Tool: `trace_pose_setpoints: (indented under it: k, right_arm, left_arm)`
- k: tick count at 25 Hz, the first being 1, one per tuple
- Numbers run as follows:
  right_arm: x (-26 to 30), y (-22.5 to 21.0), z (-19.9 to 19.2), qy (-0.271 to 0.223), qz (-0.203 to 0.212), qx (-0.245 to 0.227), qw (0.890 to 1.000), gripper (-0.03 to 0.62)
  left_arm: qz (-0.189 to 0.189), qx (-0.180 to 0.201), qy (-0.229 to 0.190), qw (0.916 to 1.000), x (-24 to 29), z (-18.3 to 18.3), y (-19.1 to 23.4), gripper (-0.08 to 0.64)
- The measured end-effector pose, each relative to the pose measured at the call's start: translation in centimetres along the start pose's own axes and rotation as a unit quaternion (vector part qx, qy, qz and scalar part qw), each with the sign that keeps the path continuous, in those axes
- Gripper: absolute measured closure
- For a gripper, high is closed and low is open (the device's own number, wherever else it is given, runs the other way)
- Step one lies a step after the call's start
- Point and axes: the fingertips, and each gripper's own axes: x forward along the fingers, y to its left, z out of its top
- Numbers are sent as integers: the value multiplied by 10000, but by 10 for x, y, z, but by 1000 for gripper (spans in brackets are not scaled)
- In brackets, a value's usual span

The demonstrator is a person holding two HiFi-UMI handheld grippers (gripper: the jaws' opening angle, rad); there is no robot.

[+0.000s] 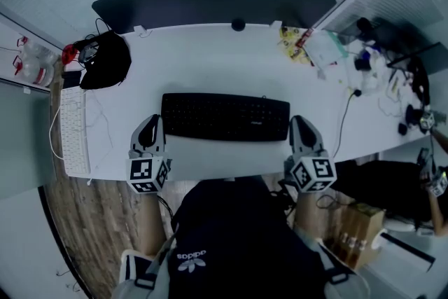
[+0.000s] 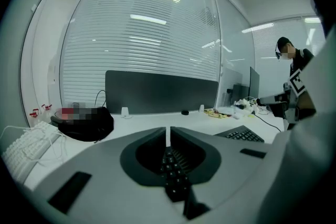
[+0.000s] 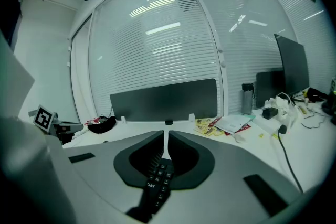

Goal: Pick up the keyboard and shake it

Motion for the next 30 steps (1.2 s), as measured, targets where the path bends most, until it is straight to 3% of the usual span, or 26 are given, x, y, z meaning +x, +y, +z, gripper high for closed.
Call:
trace_pose_setpoints:
  k: [3, 5, 11, 15, 21, 25, 30]
  right_arm:
    - [8, -6, -2, 129, 4, -55, 9999, 562]
    - [13, -11, -8, 277, -4, -37, 9996, 487]
    - [32, -21, -26, 657, 70, -68, 9978, 471]
    - [51, -28, -41, 958, 163, 66, 9952, 426]
    - [77, -40, -72, 1410, 280, 257, 9893, 410]
    - [86, -42, -91, 1753, 247, 416, 9833, 376]
    - [90, -57, -105, 2005, 101, 525, 9782, 348]
  left_arm:
    - [-62, -107, 165, 9998, 9, -12, 1, 528]
    - [-146, -268, 354, 9989, 16, -24, 0, 457]
    - [-184, -501, 939, 9942, 34, -60, 7, 384]
    - [-196, -701, 1295, 9889, 46, -83, 15, 373]
    - [-328, -1124, 1862, 9755, 63, -117, 19, 350]
    - [-380, -1467, 1954, 9689, 67, -125, 22, 348]
    - [-442, -1490, 2041, 9665, 65, -128, 21, 341]
